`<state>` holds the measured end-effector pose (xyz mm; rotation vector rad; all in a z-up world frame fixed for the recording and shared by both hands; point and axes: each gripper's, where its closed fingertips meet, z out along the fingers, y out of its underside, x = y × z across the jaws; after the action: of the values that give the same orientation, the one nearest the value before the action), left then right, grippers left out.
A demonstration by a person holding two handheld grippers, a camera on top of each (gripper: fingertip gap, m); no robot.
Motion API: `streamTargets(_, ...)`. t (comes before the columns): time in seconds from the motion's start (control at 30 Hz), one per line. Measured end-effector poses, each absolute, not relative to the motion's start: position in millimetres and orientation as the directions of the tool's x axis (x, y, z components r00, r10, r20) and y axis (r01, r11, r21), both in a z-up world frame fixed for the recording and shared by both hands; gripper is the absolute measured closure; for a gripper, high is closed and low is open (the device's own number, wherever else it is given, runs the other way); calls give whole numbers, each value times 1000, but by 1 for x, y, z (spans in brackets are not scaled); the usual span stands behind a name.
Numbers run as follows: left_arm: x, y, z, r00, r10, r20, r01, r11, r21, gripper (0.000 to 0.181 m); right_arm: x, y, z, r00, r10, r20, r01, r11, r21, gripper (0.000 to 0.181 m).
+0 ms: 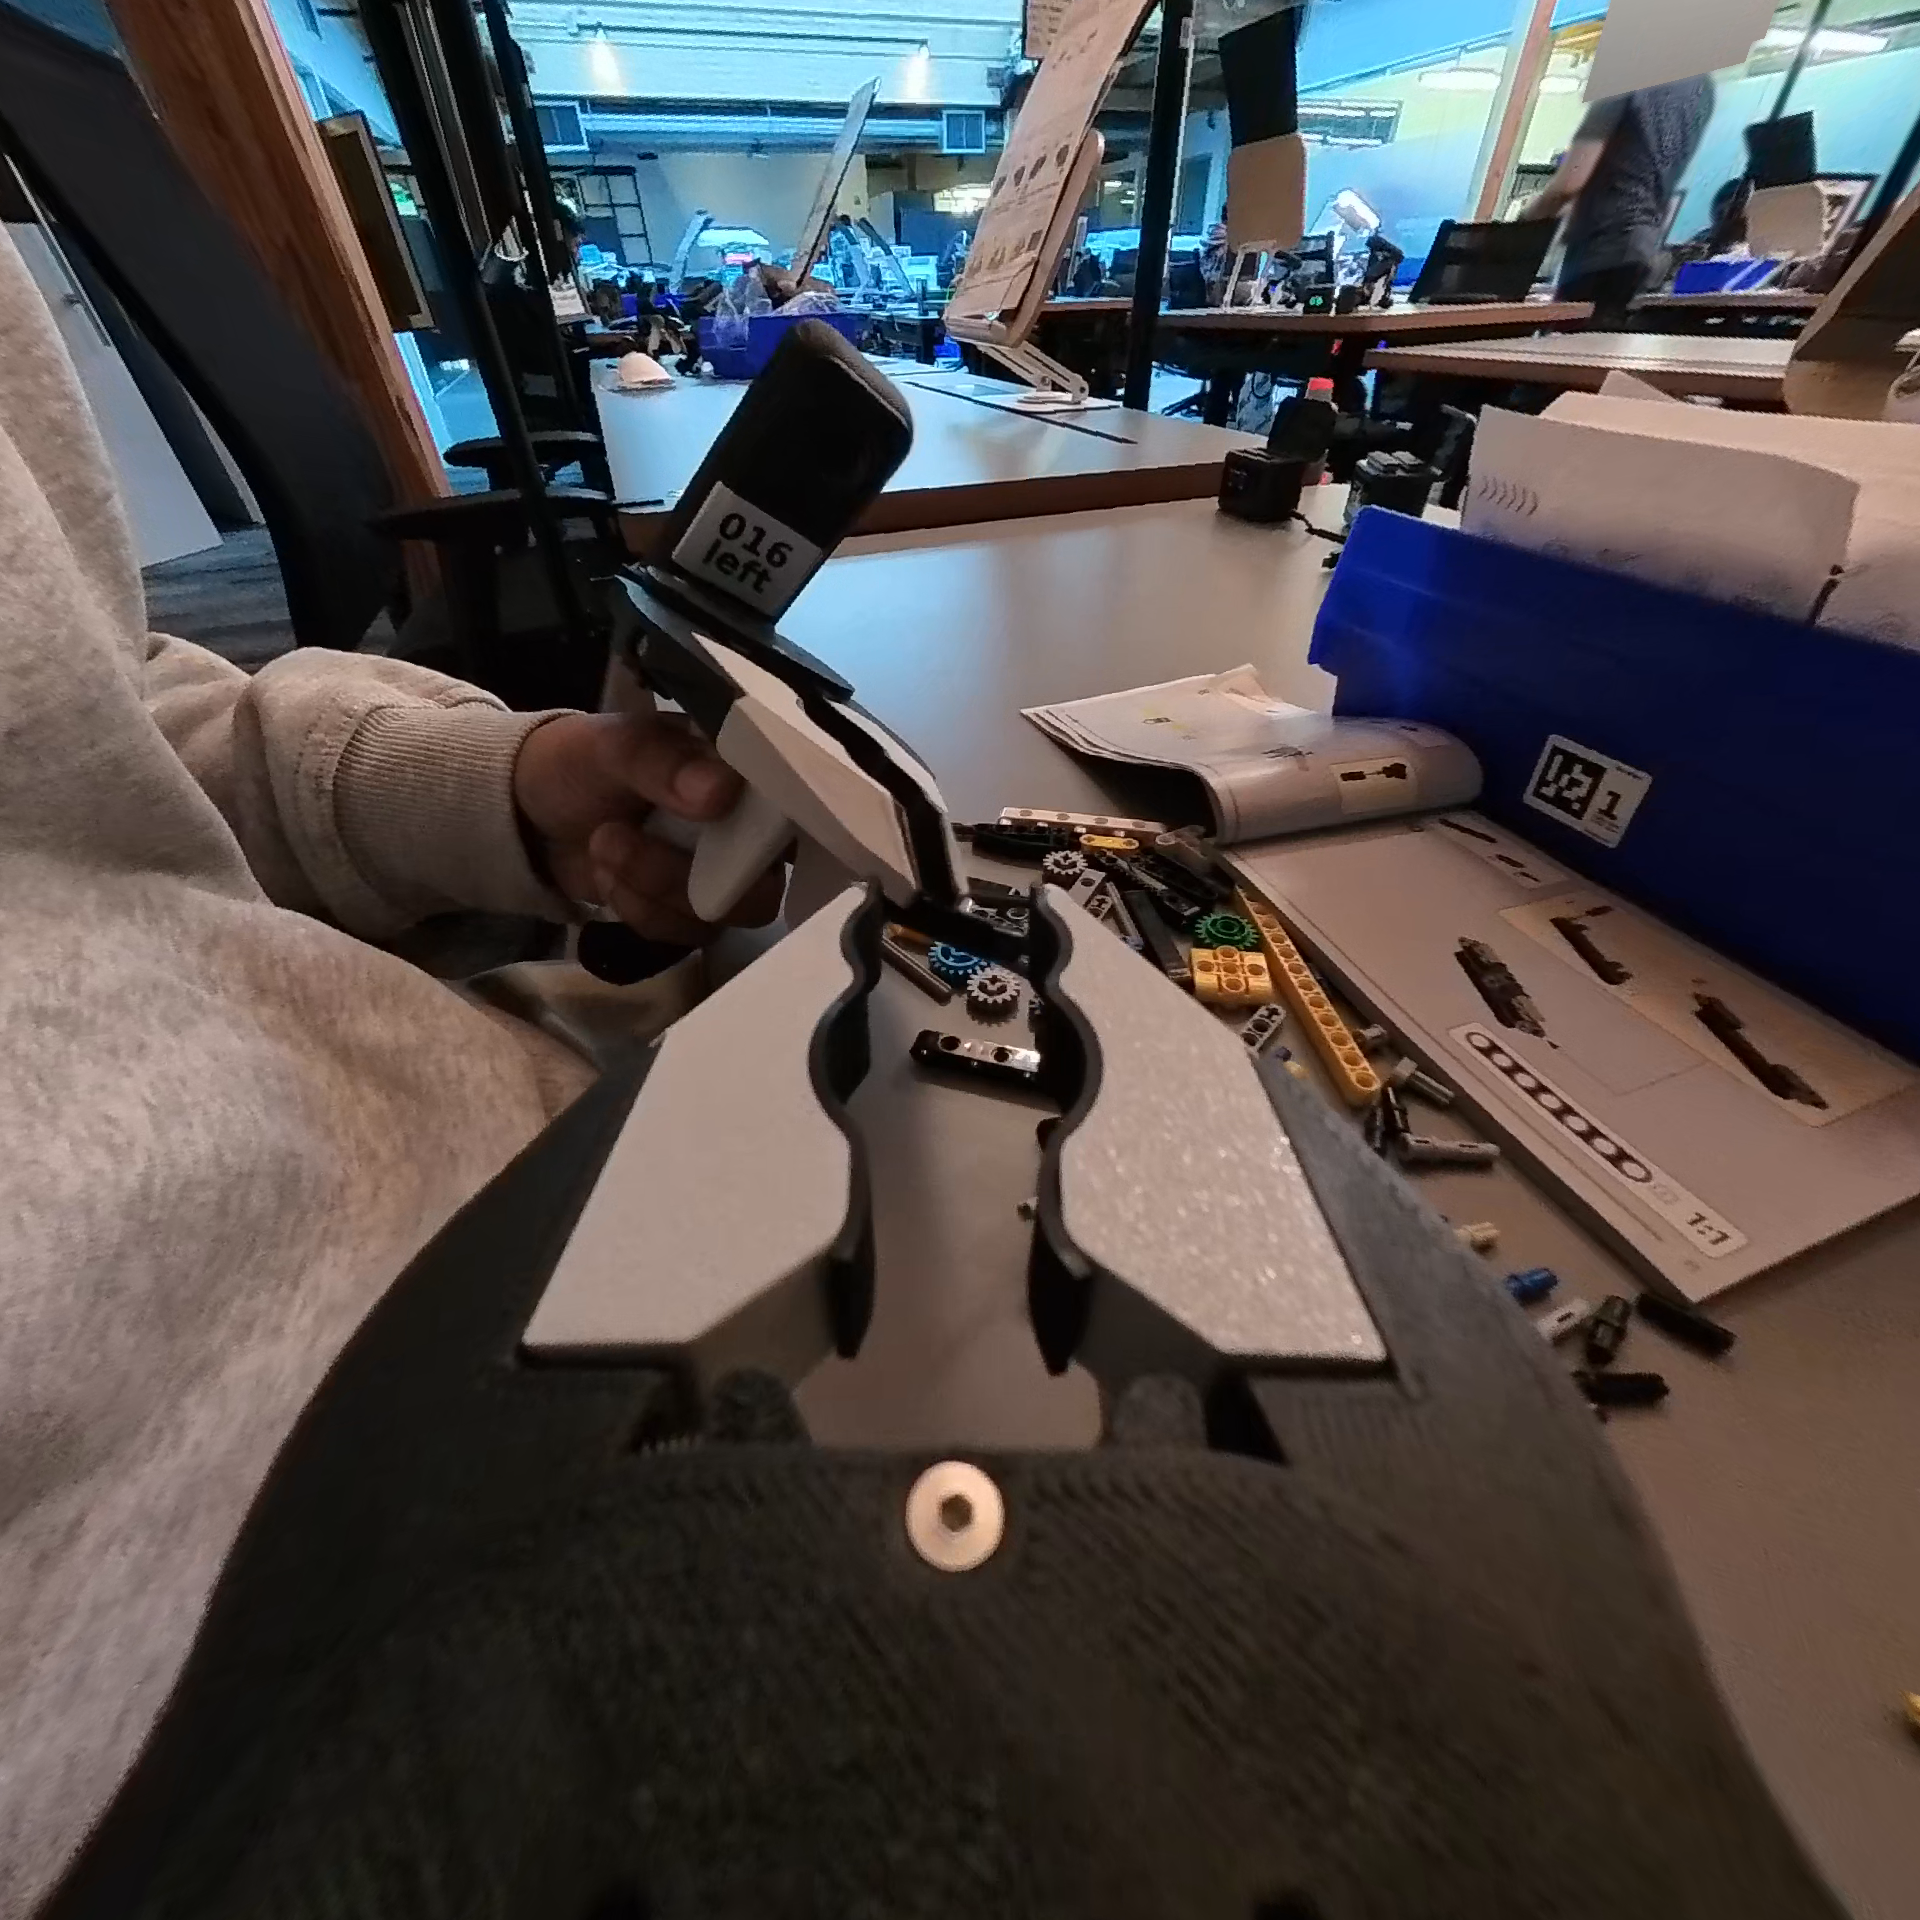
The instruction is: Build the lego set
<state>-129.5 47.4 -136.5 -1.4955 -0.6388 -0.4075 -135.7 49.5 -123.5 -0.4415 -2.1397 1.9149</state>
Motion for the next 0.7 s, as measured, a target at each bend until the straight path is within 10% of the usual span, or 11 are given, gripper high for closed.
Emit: streamTargets(0.7,-130,49,-138,763,114,636,635,52,-771,175,-139,55,-123,-923,374,-87,122,70,-990,156)
